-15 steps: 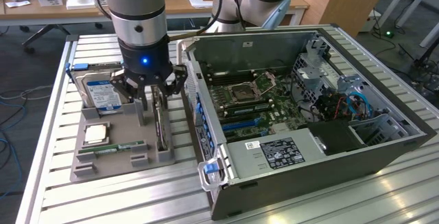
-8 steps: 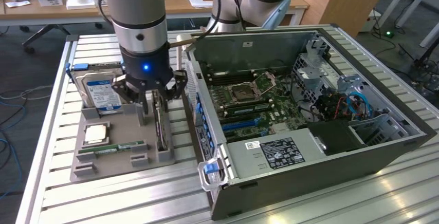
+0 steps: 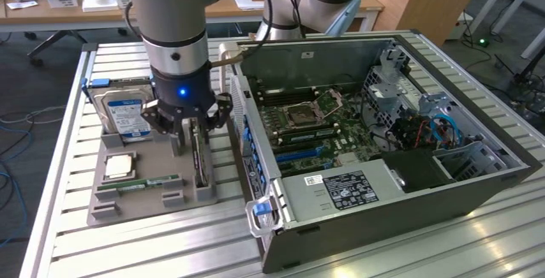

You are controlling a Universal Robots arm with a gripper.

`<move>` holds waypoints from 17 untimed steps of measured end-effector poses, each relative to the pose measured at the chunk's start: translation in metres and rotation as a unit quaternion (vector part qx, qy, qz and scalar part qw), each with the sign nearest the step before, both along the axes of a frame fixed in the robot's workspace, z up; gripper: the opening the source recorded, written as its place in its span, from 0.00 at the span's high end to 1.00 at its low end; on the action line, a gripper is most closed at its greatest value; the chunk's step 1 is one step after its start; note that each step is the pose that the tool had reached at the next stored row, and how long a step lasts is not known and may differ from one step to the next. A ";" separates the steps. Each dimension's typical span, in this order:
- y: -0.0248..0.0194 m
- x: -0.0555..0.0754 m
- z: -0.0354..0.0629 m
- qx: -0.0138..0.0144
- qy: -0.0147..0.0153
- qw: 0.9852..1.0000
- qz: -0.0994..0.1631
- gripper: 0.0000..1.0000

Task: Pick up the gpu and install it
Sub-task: 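Pick up the gpu and move the gpu toward the slot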

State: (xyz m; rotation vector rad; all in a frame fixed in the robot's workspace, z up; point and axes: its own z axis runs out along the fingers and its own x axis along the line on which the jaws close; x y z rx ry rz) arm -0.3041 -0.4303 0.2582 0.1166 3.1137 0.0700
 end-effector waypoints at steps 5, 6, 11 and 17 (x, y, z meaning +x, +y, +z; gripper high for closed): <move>0.0000 0.000 -0.0075 0.000 0.000 1.000 0.000 0.53; 0.0000 0.000 -0.0091 0.000 0.000 1.000 0.000 0.53; 0.0000 0.000 -0.0151 0.000 0.000 1.000 0.000 0.53; 0.0000 0.000 -0.0199 0.000 0.000 1.000 0.000 0.53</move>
